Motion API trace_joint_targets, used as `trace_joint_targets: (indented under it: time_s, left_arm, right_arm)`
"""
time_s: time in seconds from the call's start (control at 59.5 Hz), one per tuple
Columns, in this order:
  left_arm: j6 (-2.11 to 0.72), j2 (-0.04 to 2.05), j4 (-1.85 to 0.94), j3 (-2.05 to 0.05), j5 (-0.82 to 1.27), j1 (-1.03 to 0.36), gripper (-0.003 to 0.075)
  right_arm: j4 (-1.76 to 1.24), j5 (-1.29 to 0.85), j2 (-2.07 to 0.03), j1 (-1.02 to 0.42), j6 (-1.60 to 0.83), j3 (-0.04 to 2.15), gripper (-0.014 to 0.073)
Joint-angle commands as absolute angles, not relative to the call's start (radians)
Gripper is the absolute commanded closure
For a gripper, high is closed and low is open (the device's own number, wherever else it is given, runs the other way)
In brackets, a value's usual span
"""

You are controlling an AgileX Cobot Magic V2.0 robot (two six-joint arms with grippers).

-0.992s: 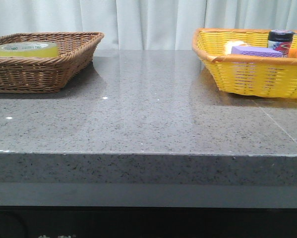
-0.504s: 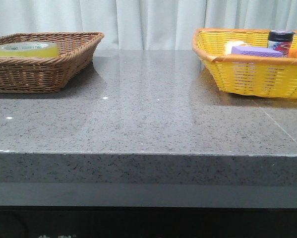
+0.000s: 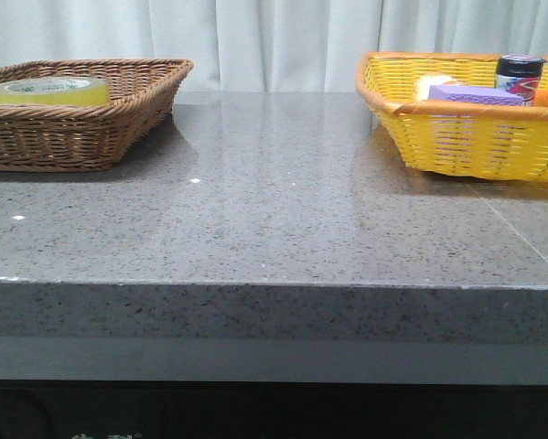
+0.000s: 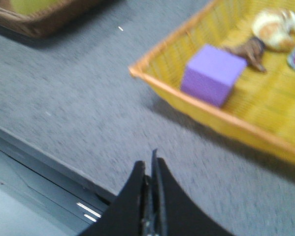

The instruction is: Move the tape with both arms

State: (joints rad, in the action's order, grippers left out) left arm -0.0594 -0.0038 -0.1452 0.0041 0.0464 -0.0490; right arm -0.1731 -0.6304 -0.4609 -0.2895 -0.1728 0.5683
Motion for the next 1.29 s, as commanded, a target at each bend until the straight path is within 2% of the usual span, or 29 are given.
trace_joint_targets:
  time_s: [0.0, 0.101, 0.286, 0.723, 1.278]
  left_arm:
    - [-0.058, -0.022, -0.154, 0.011, -0.035, -0.049, 0.0741]
    - [-0.058, -0.022, -0.154, 0.011, -0.035, -0.049, 0.0741]
    - [-0.058, -0.022, -0.154, 0.011, -0.035, -0.049, 0.0741]
    - [-0.058, -0.022, -0.154, 0.011, -0.035, -0.049, 0.0741]
    - [-0.058, -0.022, -0.154, 0.011, -0.035, -0.049, 0.0741]
  right_arm:
    - [-0.179, -0.501, -0.385, -0.249, -0.177, 0.479, 0.0662]
    - [-0.179, -0.431, -0.247, -0.198, -0.177, 0.341, 0.0662]
    - [-0.196, -0.327, -0.098, -0.124, -0.177, 0.218, 0.0662]
    - [-0.216, 0.044, 0.018, -0.088, -0.177, -0.024, 0.0662]
    - [-0.216, 0.028, 0.033, -0.049, -0.177, -0.021, 0.0662]
